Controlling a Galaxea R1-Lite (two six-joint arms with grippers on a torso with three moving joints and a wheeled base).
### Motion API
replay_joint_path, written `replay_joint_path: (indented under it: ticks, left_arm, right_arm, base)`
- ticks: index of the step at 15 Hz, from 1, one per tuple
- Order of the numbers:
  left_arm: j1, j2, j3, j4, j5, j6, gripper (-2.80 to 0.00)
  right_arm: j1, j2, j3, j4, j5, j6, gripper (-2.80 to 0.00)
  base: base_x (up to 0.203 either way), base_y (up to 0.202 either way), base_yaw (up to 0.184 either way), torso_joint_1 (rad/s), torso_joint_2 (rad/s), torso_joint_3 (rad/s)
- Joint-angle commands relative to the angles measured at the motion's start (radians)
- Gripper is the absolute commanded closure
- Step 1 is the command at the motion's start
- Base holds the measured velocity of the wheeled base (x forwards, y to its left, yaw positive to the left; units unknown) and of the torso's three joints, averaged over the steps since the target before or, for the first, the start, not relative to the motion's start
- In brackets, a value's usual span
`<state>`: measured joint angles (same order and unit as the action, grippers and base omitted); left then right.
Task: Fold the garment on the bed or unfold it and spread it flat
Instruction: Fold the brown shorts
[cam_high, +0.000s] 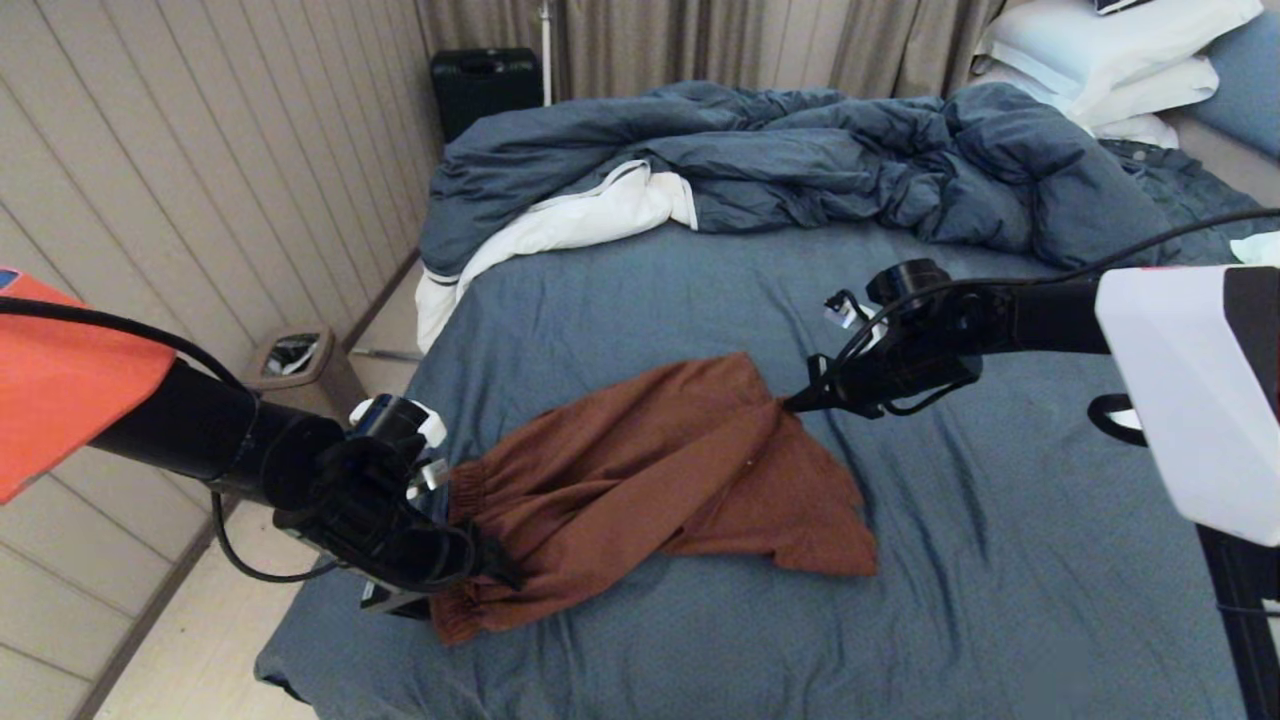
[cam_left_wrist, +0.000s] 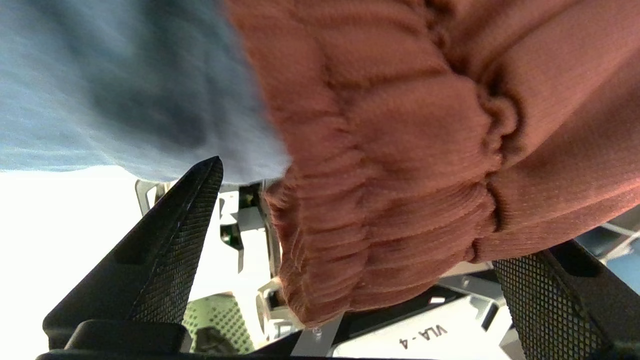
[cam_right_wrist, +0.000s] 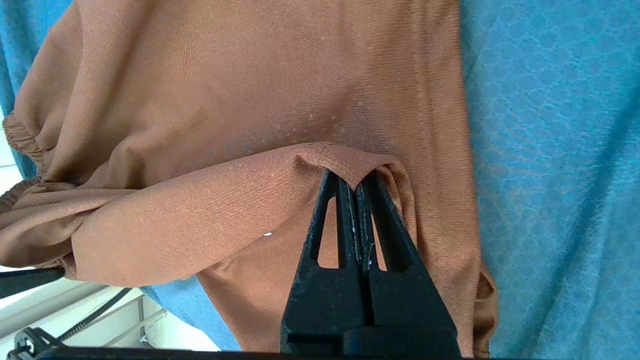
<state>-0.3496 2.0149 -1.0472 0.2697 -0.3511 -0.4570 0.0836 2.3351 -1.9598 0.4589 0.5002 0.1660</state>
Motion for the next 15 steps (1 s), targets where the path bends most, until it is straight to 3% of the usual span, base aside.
replay_joint_path:
  ticks: [1, 4, 7, 10, 11, 15]
  left_arm:
    - [-0.003, 0.024, 0.001, -0.015, 0.000, -0.004, -2.80]
    - [-0.009, 0.034, -0.010, -0.017, 0.017, -0.008, -2.80]
    - [-0.023, 0.066, -0.041, -0.027, 0.118, -0.035, -2.80]
    - [-0.025, 0.088, -0.056, -0.037, 0.125, -0.044, -2.80]
    - [-0.025, 0.091, -0.065, -0.037, 0.127, -0.045, 0.00]
    - [-0.025, 0.105, -0.083, -0.037, 0.126, -0.052, 0.00]
  right_arm:
    - [0.002, 0.004, -0.001, 0.002, 0.003, 0.001, 0.00]
    - [0.004, 0.006, -0.001, 0.000, 0.003, 0.000, 0.00]
    - [0.005, 0.004, -0.001, 0.000, 0.004, 0.000, 0.00]
    - [0.005, 0.006, -0.001, 0.000, 0.010, 0.000, 0.00]
    - [0.005, 0.006, -0.001, 0.000, 0.015, 0.000, 0.00]
    - [0.005, 0.012, -0.001, -0.002, 0.018, -0.002, 0.00]
  base:
    - [0.000, 0.000, 0.000, 0.000, 0.00, 0.000]
    - [0.000, 0.000, 0.000, 0.000, 0.00, 0.000]
    - [0.000, 0.000, 0.000, 0.000, 0.00, 0.000]
    - [0.000, 0.000, 0.000, 0.000, 0.00, 0.000]
    - [0.000, 0.000, 0.000, 0.000, 0.00, 0.000]
    - [0.000, 0.000, 0.000, 0.000, 0.00, 0.000]
